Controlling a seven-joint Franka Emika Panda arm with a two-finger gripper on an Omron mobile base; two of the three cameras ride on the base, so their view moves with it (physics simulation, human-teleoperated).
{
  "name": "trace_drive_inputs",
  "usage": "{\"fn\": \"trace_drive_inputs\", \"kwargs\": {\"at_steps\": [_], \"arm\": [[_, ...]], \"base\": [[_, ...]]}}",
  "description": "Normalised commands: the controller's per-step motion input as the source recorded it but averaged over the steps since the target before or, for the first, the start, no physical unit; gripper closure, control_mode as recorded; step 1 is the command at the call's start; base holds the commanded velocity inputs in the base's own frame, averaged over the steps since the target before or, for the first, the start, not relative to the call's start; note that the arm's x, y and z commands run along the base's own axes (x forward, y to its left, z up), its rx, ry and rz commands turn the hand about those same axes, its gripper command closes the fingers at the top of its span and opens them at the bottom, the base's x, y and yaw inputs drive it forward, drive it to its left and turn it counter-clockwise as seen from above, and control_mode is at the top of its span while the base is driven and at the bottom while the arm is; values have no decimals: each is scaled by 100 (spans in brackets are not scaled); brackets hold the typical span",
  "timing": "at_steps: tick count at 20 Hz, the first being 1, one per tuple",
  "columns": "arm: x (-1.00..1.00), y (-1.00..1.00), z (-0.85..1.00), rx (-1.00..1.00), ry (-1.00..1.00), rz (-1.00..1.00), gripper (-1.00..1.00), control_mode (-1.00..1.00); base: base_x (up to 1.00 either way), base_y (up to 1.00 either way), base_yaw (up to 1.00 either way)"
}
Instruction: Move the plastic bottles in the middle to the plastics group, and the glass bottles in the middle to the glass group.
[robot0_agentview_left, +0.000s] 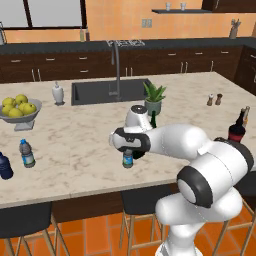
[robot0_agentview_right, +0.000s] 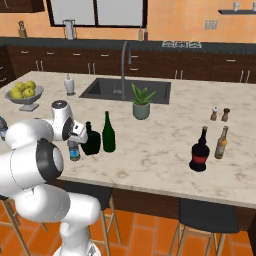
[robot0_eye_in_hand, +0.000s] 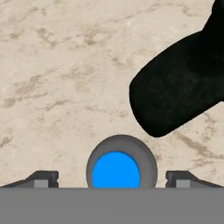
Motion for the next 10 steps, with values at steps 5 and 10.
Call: {"fn": "trace_drive_inputs", "kwargs": {"at_steps": [5,10], "arm": [[-1,0,0,0,0,0,100,-100],[-43,24,9,0,-3,3,100,-100]], "base": [[0,0,0],[0,0,0]]}}
